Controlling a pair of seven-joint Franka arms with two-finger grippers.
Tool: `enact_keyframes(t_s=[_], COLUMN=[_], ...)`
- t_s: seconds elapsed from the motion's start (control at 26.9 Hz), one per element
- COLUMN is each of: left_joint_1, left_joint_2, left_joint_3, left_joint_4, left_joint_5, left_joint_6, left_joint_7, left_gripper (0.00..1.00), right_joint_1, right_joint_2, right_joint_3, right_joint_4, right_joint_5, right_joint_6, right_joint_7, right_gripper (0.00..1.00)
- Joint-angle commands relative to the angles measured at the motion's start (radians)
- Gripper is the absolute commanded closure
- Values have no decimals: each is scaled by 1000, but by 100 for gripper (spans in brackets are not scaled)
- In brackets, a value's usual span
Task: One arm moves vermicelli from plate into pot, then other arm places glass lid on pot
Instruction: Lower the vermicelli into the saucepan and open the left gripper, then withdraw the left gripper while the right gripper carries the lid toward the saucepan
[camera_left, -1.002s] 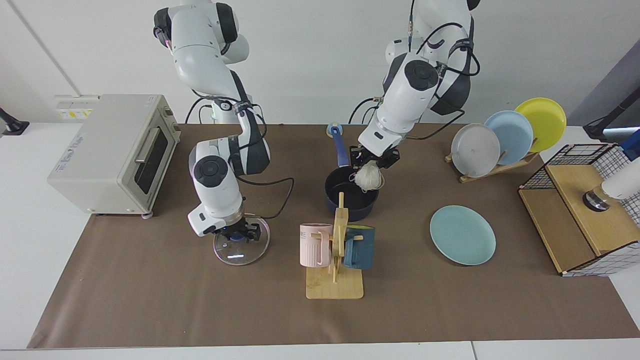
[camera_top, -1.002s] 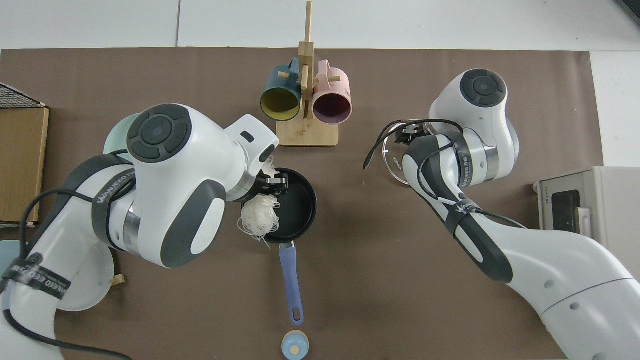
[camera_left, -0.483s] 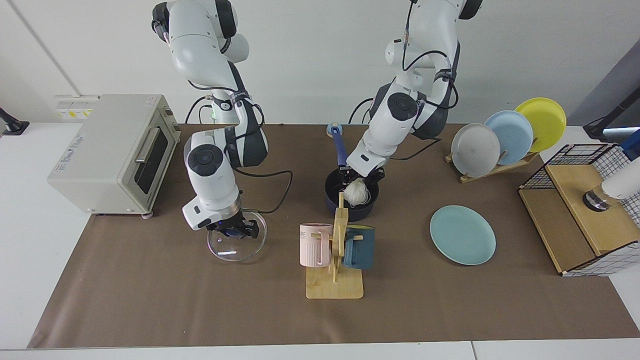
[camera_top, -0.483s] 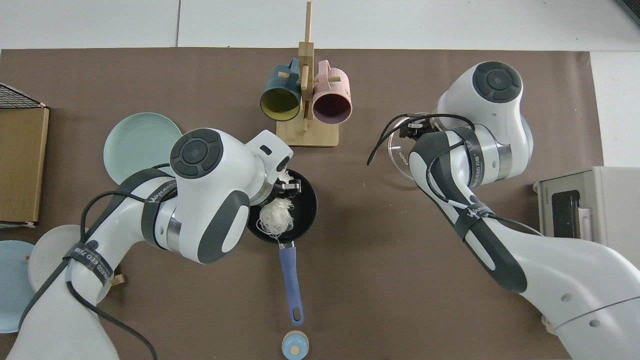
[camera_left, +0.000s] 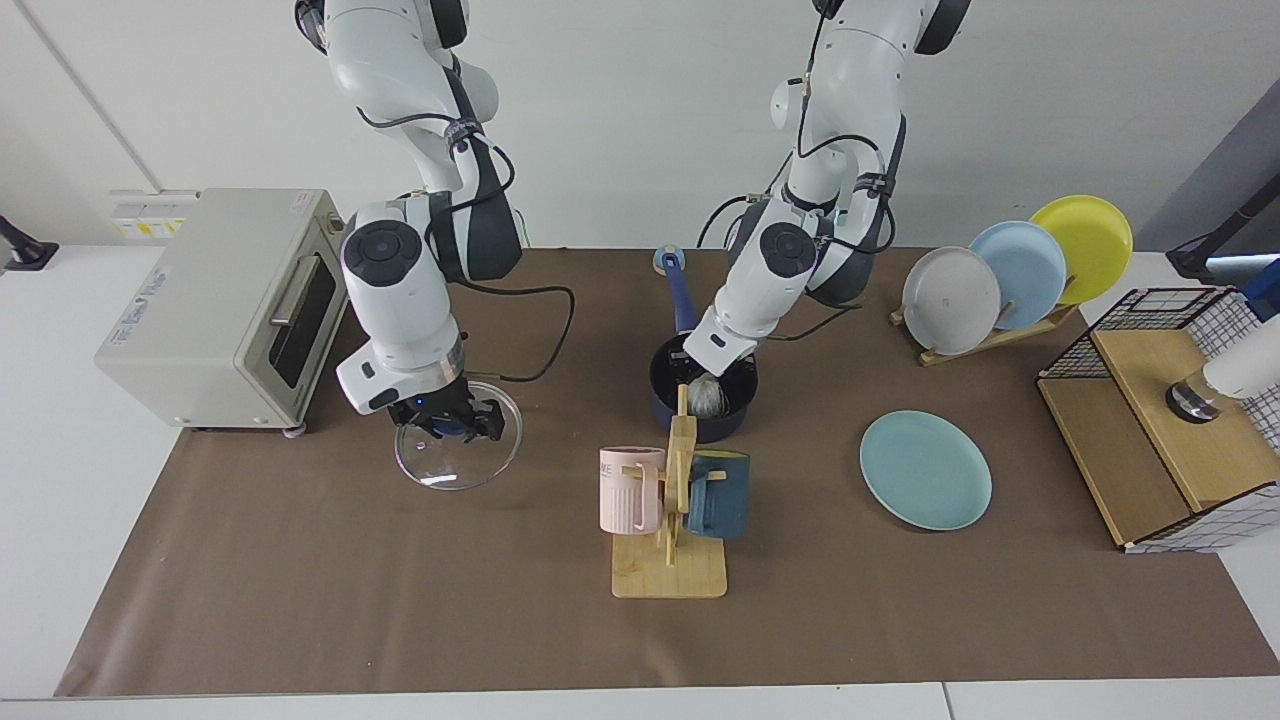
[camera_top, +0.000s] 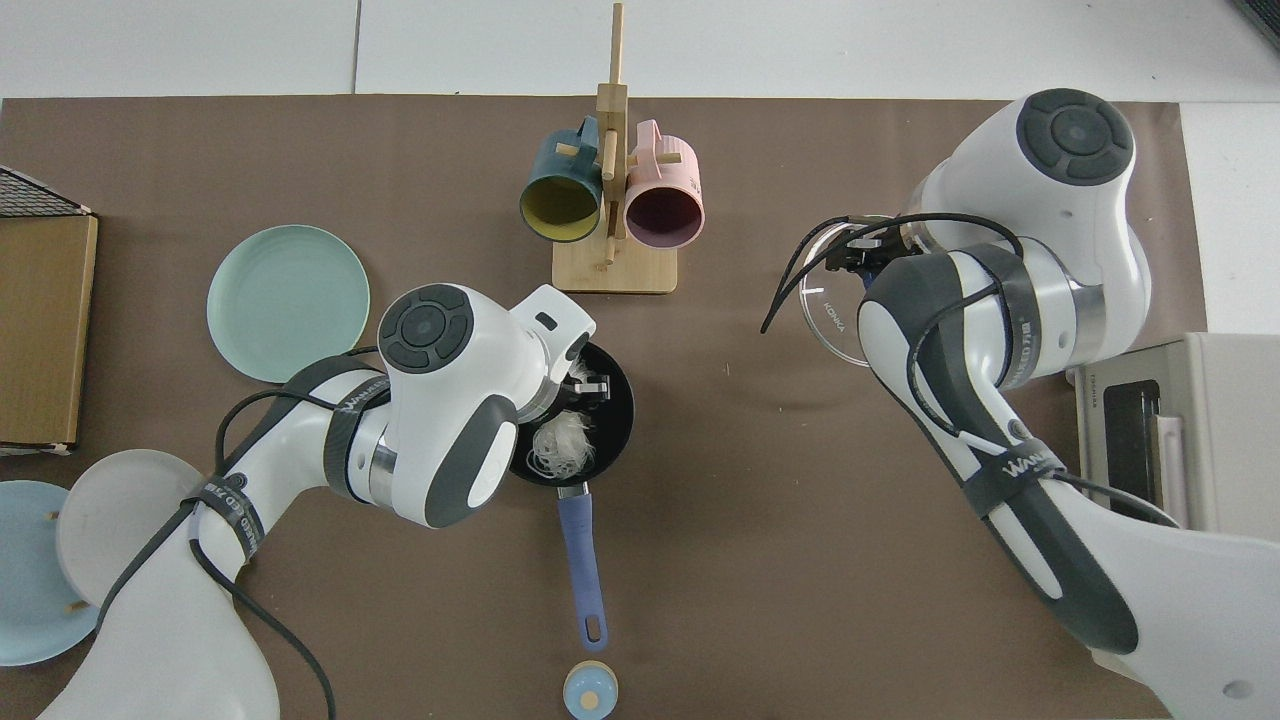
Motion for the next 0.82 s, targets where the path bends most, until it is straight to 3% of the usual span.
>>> enact_keyframes(t_s=[0.0, 0.15, 0.37, 0.59, 0.78], left_joint_1=[-12, -4, -1, 1, 2], left_joint_2=[-23, -36, -85, -133, -220], left_joint_3=[8, 11, 69, 144, 229], left_joint_4=[-18, 30, 140, 243, 251], left_joint_5=[-16, -6, 32, 69, 69], left_joint_6=[27, 6, -175, -344, -439], left_joint_7=[-62, -96, -80, 22, 157], left_gripper=[0, 0, 0, 0, 0], right_joint_1=[-14, 5, 28, 28, 26], right_joint_2=[-100, -177, -247, -319, -335], right_joint_3=[11, 11, 18, 77, 144], right_joint_4=[-56, -139, -216, -323, -332], right_joint_5=[18, 18, 18, 21, 21], right_joint_6=[-65, -75, -75, -53, -53], right_joint_7=[-29, -14, -6, 86, 218], right_gripper=[100, 100, 100, 100, 100])
